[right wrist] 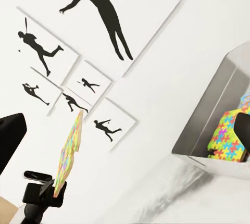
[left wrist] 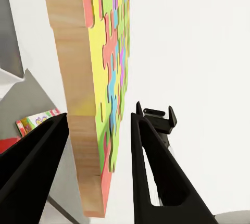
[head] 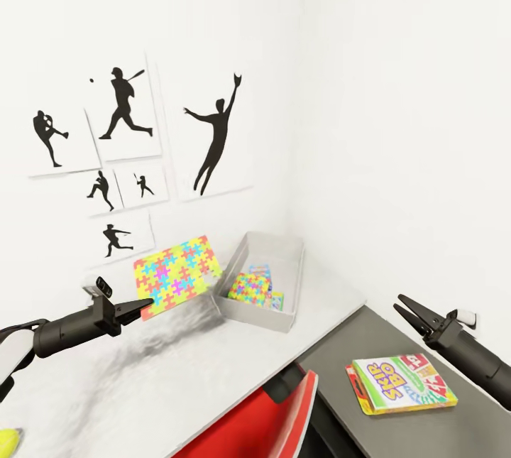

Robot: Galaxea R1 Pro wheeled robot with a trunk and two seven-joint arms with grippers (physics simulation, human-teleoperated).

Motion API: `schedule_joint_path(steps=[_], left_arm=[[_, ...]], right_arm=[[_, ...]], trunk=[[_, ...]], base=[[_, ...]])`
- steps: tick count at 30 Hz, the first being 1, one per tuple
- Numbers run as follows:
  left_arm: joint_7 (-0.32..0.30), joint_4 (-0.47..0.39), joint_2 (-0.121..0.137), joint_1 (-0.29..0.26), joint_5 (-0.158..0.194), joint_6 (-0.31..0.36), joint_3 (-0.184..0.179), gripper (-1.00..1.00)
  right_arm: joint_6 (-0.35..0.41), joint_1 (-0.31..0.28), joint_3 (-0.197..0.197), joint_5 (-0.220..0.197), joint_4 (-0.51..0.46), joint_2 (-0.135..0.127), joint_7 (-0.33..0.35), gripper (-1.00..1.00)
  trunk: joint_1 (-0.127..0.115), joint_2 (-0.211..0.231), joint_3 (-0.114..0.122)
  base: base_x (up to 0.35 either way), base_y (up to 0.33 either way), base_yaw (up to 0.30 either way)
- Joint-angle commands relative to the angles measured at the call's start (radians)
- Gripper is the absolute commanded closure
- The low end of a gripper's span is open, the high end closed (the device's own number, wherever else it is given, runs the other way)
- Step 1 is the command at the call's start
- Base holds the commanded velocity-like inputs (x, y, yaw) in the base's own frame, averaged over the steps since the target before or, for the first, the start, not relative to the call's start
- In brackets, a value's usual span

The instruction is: Put all the toys in the child's room - the three board games (two on the bed and one on the table), the two jigsaw puzzles on the table, and the tennis ball on the table - inside the toy box on the table in the child's room.

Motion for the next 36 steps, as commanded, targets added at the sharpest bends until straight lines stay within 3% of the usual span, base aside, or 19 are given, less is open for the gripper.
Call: schedule_joint_path(steps=[1, 8, 20, 36], left_arm=[[-0.004, 0.001, 0.001, -0.001, 0.0, 0.003, -0.002, 1.0], [-0.004, 0.001, 0.0, -0.001, 0.0, 0.003, -0.002, 1.0], [-0.005, -0.001, 0.0, -0.001, 0.0, 0.003, -0.002, 1.0], [-0.005, -0.001, 0.0, 0.0, 0.0, 0.003, -0.002, 1.0]], right_arm=[[0.005, -0.001, -0.001, 0.0, 0.0, 0.0, 0.002, -1.0], [0.006, 0.0, -0.001, 0.0, 0.0, 0.0, 0.002, -1.0], [0.006, 0.0, -0.001, -0.002, 0.0, 0.0, 0.002, -1.0], [0.006, 0.0, -0.003, -0.006, 0.0, 0.0, 0.002, -1.0]], trunk=[[0.001, -0.002, -0.002], [0.001, -0.002, -0.002], [0.001, -0.002, -0.002], [0.001, -0.002, -0.002]], base=[[0.206, 0.037, 0.178], [0.067, 0.008, 0.16], [0.121, 0.0, 0.006], [0.008, 0.0, 0.0]])
